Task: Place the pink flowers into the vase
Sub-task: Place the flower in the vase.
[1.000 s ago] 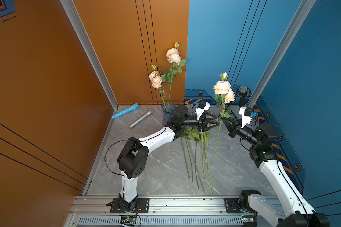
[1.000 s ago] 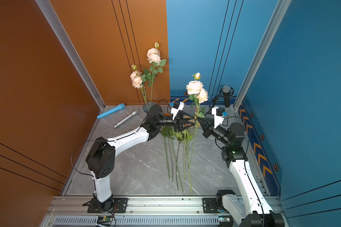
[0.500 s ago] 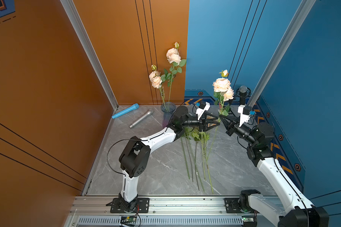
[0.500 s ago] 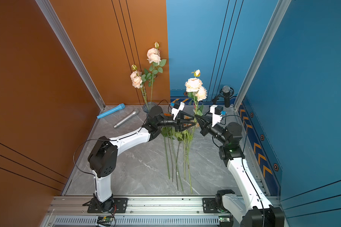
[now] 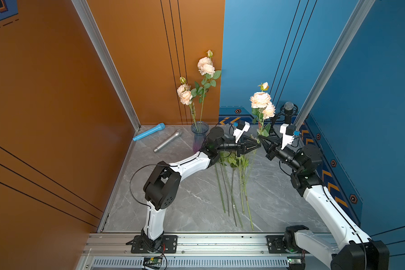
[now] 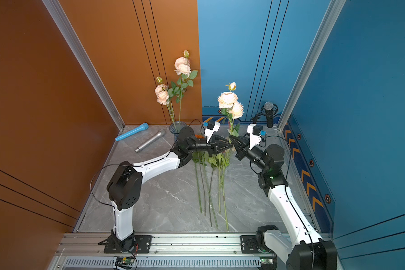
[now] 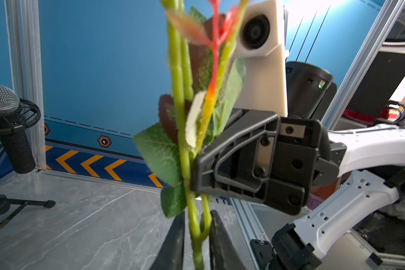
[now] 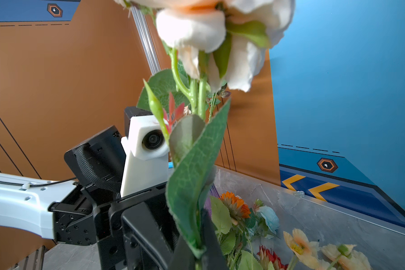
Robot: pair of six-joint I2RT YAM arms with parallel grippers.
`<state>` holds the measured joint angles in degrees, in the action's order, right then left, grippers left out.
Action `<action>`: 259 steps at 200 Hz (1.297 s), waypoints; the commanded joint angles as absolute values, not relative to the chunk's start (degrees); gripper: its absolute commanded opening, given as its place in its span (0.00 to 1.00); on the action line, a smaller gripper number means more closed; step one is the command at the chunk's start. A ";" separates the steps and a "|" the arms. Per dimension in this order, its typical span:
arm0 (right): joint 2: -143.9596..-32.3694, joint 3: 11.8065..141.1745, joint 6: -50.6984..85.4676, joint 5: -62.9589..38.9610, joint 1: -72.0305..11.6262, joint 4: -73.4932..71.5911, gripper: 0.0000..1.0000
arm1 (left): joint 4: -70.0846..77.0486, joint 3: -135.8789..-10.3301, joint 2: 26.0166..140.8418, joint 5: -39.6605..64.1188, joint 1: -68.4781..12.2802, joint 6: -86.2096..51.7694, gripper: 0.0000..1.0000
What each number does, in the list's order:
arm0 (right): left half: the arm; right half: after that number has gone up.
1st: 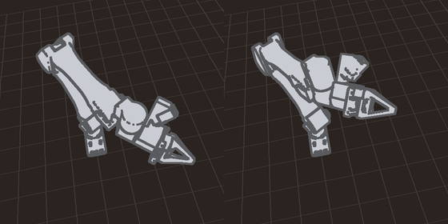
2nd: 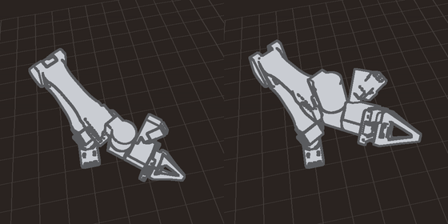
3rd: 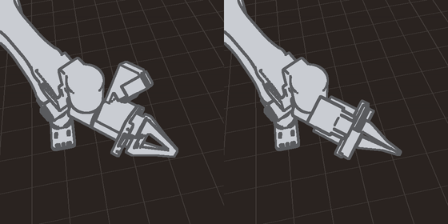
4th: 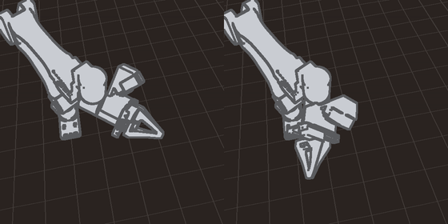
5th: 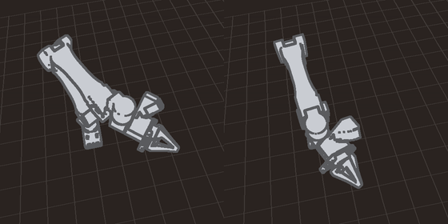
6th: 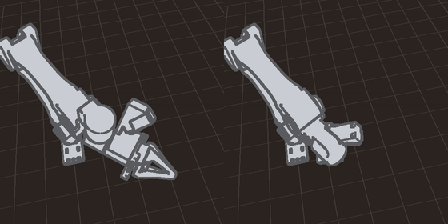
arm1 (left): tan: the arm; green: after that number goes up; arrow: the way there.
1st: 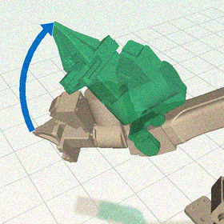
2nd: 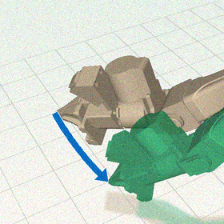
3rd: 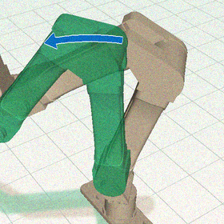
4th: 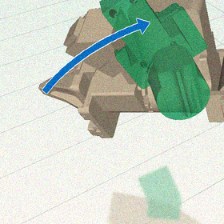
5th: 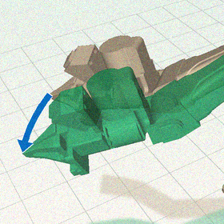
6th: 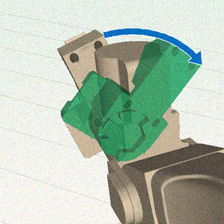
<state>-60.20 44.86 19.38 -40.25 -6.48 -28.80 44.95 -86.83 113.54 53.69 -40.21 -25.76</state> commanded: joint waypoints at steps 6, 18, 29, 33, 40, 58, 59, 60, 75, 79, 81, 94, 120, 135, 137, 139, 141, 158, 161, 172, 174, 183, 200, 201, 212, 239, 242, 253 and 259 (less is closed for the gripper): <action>-60.47 46.76 19.30 -39.52 -7.25 -31.11 0.02 | 46.50 -89.30 115.09 55.55 -40.67 -26.80 0.00; -60.49 46.72 19.10 -39.41 -7.34 -30.96 0.02 | 46.52 -89.30 115.14 55.72 -40.66 -26.88 0.00; -60.30 46.56 18.73 -39.22 -7.41 -30.76 0.02 | 46.57 -89.38 115.27 55.89 -40.62 -27.02 0.00; -60.30 46.50 18.62 -39.23 -7.53 -30.75 0.03 | 46.54 -89.46 115.24 55.96 -40.61 -27.15 0.00; -60.31 46.48 18.47 -39.18 -7.56 -30.68 0.03 | 46.54 -89.71 115.33 56.15 -40.61 -27.37 0.00; -60.29 46.32 18.31 -39.28 -7.60 -30.34 0.10 | 46.57 -90.13 115.43 56.25 -40.61 -27.72 0.00; -60.29 46.32 18.30 -39.24 -7.62 -30.29 0.10 | 46.58 -90.11 115.41 56.25 -40.61 -27.70 0.00; -60.29 46.27 18.29 -39.22 -7.59 -30.26 0.11 | 46.58 -90.10 115.41 56.25 -40.61 -27.69 0.00; -60.10 46.32 17.87 -39.31 -7.60 -29.24 0.32 | 46.59 -90.09 115.24 56.01 -40.61 -27.64 0.00; -60.00 46.32 17.84 -39.29 -7.63 -28.92 0.37 | 46.64 -90.09 115.20 55.94 -40.61 -27.56 0.00; -59.95 46.32 17.84 -39.22 -7.64 -28.68 0.38 | 46.60 -90.04 115.15 55.91 -40.61 -27.52 0.00; -59.52 46.61 17.55 -38.50 -7.61 -26.57 0.51 | 46.59 -90.04 115.09 55.73 -40.37 -27.49 0.00; -58.02 46.66 16.21 -36.44 -7.73 -23.02 0.73 | 46.58 -90.00 114.96 55.38 -39.90 -27.53 0.00; -56.91 46.34 15.46 -35.38 -7.73 -21.97 0.80 | 46.59 -89.91 114.93 55.00 -39.56 -27.51 0.00; -56.70 46.32 15.33 -35.24 -7.73 -21.80 0.80 | 46.63 -89.91 114.93 55.01 -39.60 -27.51 0.00; -56.58 46.30 15.24 -35.11 -7.73 -21.62 0.80 | 46.59 -89.91 114.95 54.97 -39.45 -27.51 0.00; -56.42 46.29 15.15 -34.92 -7.69 -21.45 0.80 | 46.63 -89.91 114.89 54.94 -39.46 -27.51 0.00; -55.02 46.30 14.46 -33.81 -7.67 -20.22 0.87 | 46.62 -89.69 114.89 54.13 -38.82 -27.60 0.00; -54.76 46.20 14.42 -33.59 -7.70 -20.01 0.88 | 46.60 -89.65 114.81 53.89 -38.66 -27.60 0.00; -53.68 46.06 14.00 -32.96 -7.63 -19.27 0.95 | 46.55 -89.27 114.71 52.67 -37.76 -27.68 0.00; -53.48 46.01 14.05 -32.74 -7.60 -19.10 0.99 | 46.53 -89.20 114.63 52.37 -37.60 -27.81 0.00; -52.53 46.05 13.81 -32.09 -7.54 -18.32 1.00 | 46.58 -89.04 114.67 51.16 -36.51 -28.33 0.00; -50.71 46.32 13.42 -31.61 -7.38 -16.10 1.00 | 46.57 -89.59 115.14 49.85 -34.32 -30.67 0.00; -50.58 46.36 13.39 -31.58 -7.34 -15.92 1.00 | 46.53 -89.62 115.22 49.71 -34.17 -30.80 0.00; -49.41 46.49 13.02 -31.14 -7.33 -14.32 1.00 | 46.58 -90.41 115.57 49.16 -32.89 -31.86 0.00; -46.66 45.82 11.55 -29.82 -7.12 -10.81 1.00 | 46.56 -95.22 117.24 49.09 -29.44 -35.38 0.00; -46.33 45.73 11.43 -29.73 -7.05 -10.41 1.00 | 46.57 -96.06 117.49 49.07 -29.11 -35.81 0.00; -45.45 45.36 11.01 -29.54 -6.76 -9.19 1.00 | 46.54 -98.97 118.39 49.06 -27.91 -37.34 0.00; -45.04 45.20 10.92 -29.58 -6.64 -8.59 1.00 | 46.47 -100.53 118.86 48.97 -27.31 -37.95 0.00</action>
<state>-47.03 45.34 12.82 -31.18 -7.27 -13.13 45.12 -94.65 117.62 49.82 -29.32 -33.74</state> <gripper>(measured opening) 0.999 0.096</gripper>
